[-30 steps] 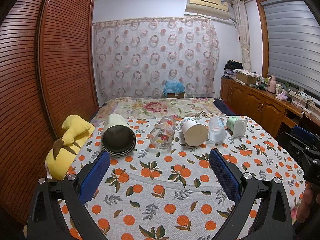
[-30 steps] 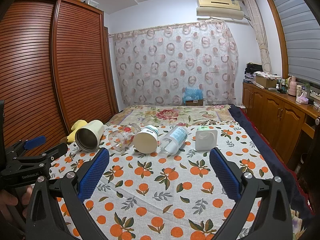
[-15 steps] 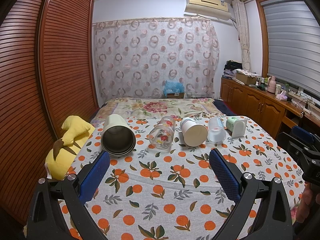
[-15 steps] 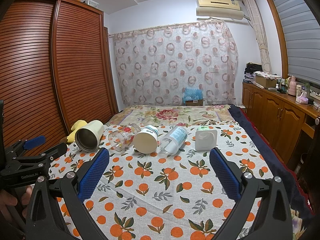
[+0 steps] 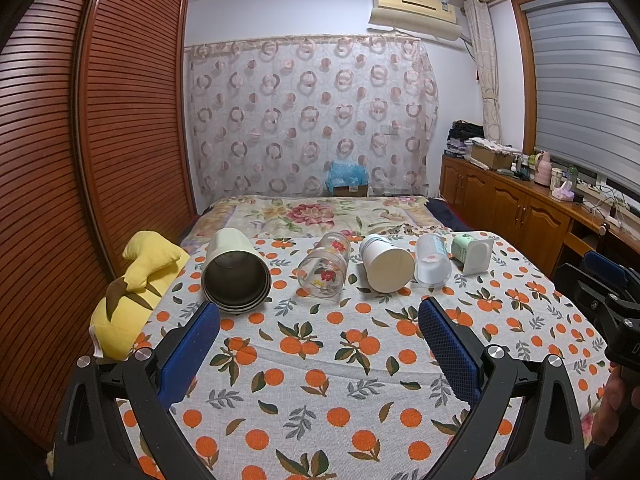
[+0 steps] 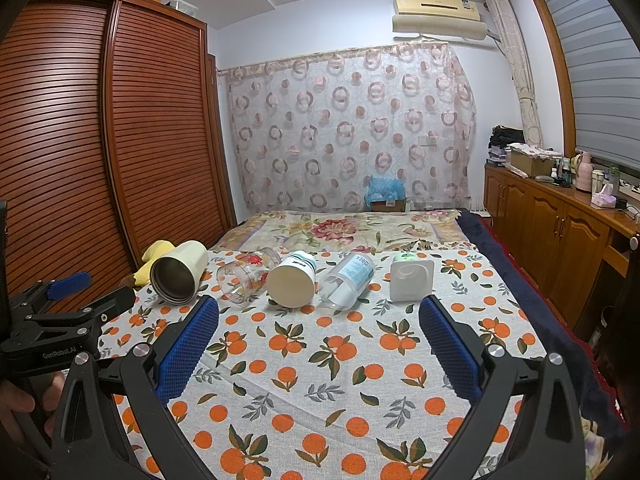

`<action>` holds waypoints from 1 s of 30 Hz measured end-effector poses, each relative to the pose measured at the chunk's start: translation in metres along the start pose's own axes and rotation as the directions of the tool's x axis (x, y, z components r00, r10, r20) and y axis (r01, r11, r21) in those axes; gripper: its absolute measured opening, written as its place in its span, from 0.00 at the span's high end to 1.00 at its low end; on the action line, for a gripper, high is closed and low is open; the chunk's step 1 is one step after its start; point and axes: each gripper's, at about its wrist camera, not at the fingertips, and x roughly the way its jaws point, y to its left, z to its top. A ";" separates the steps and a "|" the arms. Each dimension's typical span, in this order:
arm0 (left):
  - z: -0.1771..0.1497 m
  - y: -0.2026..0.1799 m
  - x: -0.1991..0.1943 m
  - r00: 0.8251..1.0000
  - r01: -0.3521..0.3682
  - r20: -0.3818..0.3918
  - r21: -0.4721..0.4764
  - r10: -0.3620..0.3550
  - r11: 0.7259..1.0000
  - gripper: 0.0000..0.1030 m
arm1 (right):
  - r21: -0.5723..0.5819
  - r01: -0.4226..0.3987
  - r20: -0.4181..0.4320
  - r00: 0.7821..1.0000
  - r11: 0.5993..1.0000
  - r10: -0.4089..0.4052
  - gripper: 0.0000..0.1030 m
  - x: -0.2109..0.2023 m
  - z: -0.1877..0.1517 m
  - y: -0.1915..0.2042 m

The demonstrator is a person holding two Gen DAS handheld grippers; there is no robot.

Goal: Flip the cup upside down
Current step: 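Move the left tool toward the clear glass cup lying on its side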

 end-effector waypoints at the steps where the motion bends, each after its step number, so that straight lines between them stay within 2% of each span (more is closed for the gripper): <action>1: 0.000 0.000 0.000 1.000 0.000 -0.001 0.000 0.000 1.000 0.07 | 0.000 0.000 0.000 1.000 1.000 0.000 0.02 0.000 0.000 0.000; 9: 0.002 0.001 0.005 1.000 0.004 -0.018 -0.004 -0.004 1.000 0.07 | -0.005 -0.007 -0.013 1.000 1.000 0.007 0.02 0.002 -0.001 0.002; 17: -0.003 0.008 0.035 0.995 0.014 -0.103 0.043 -0.009 0.999 0.07 | -0.024 -0.015 -0.060 0.998 1.000 0.014 0.04 0.030 -0.012 0.002; 23: -0.002 0.014 0.062 0.985 0.038 -0.170 0.076 -0.024 0.996 0.07 | -0.044 -0.037 -0.106 0.994 0.998 0.032 0.08 0.059 -0.016 0.004; 30: 0.013 0.016 0.095 0.966 0.085 -0.257 0.168 -0.040 0.982 0.07 | -0.064 -0.100 -0.190 0.978 0.993 0.087 0.13 0.098 -0.008 0.007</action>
